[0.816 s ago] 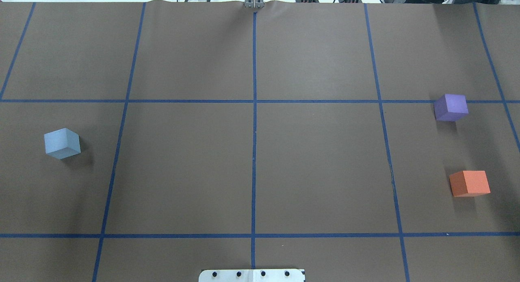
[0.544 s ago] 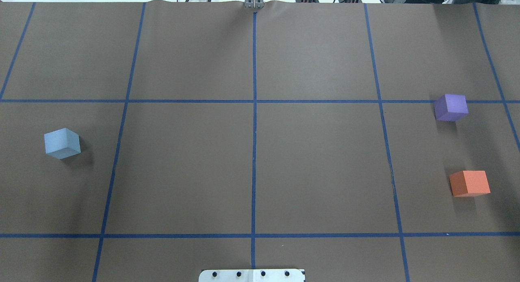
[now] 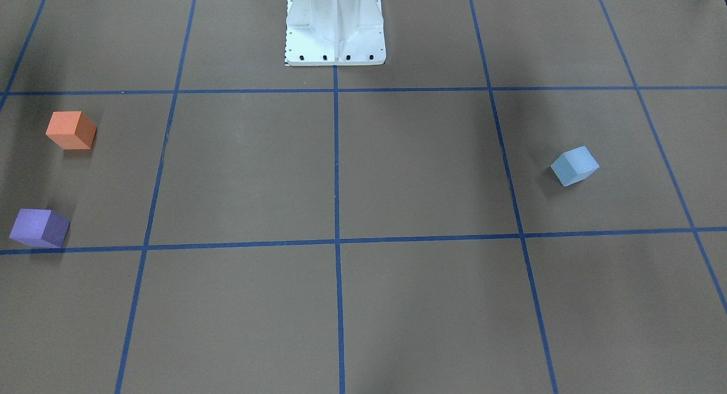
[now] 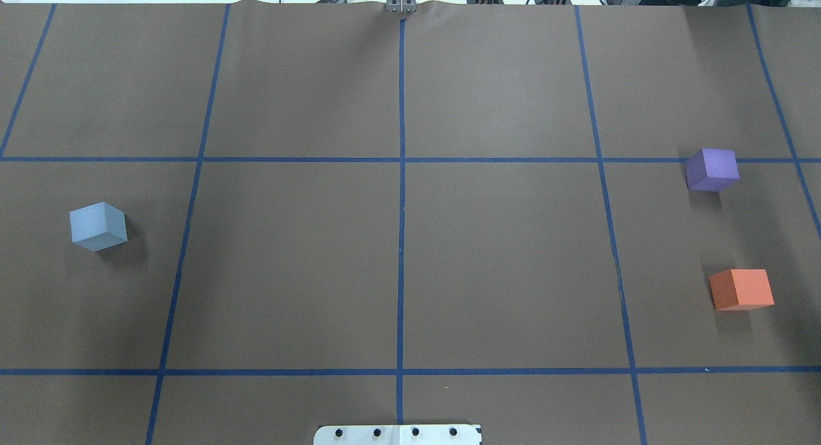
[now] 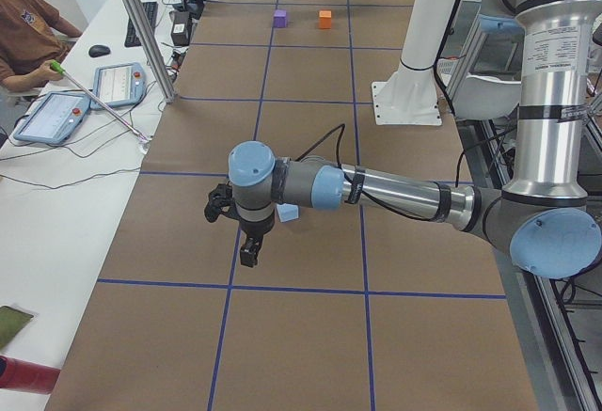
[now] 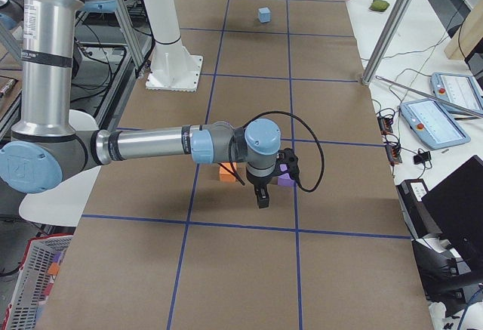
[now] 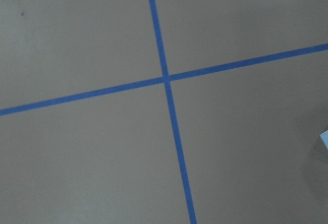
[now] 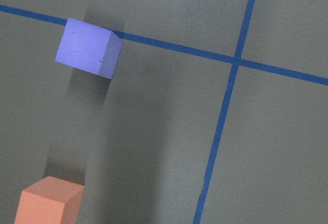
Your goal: Place blue block between orange and purple blocks
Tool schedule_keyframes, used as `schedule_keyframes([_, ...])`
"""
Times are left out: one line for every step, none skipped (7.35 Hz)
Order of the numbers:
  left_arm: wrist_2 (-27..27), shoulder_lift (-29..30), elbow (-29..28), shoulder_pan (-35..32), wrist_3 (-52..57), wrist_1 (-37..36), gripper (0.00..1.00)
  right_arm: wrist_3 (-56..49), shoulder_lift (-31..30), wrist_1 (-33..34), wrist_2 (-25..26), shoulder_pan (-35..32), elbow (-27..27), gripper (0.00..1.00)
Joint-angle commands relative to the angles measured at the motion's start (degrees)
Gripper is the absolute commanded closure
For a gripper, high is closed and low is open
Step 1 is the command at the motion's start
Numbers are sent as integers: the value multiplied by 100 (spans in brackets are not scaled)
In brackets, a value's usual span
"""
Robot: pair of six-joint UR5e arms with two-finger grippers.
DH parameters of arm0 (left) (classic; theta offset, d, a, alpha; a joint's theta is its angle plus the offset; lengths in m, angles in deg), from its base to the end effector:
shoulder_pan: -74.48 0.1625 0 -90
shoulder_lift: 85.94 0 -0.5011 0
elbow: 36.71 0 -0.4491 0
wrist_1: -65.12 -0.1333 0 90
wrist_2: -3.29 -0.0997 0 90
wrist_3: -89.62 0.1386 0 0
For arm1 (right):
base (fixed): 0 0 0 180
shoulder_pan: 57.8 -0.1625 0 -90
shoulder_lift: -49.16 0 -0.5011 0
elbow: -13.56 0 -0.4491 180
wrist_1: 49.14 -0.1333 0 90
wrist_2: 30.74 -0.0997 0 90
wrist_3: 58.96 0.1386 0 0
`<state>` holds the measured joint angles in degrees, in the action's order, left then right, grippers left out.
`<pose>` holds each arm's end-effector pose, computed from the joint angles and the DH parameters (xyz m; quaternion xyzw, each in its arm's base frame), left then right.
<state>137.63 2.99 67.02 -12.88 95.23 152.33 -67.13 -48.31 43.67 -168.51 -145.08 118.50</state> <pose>-0.0113 -0.5451 0.6457 0.0894 0.3738 0.0987 0.9179 0.0075 -0.4880 0.6857 0.0564 -0.4023 -0.1031 0.9079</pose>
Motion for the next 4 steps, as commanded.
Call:
schedule_keyframes([450, 133, 331, 236, -707, 50, 0, 0, 18, 0, -4, 0, 0, 0])
schedule_keyframes([444, 142, 488, 907, -1650, 67, 0, 0, 18, 0, -4, 0, 9, 0])
schedule_keyframes([122, 151, 559, 1488, -3112, 450, 0, 0, 18, 0, -4, 0, 9, 0])
schedule_keyframes([-342, 47, 560, 1903, -4319, 1124, 0, 0, 18, 0, -4, 0, 9, 0])
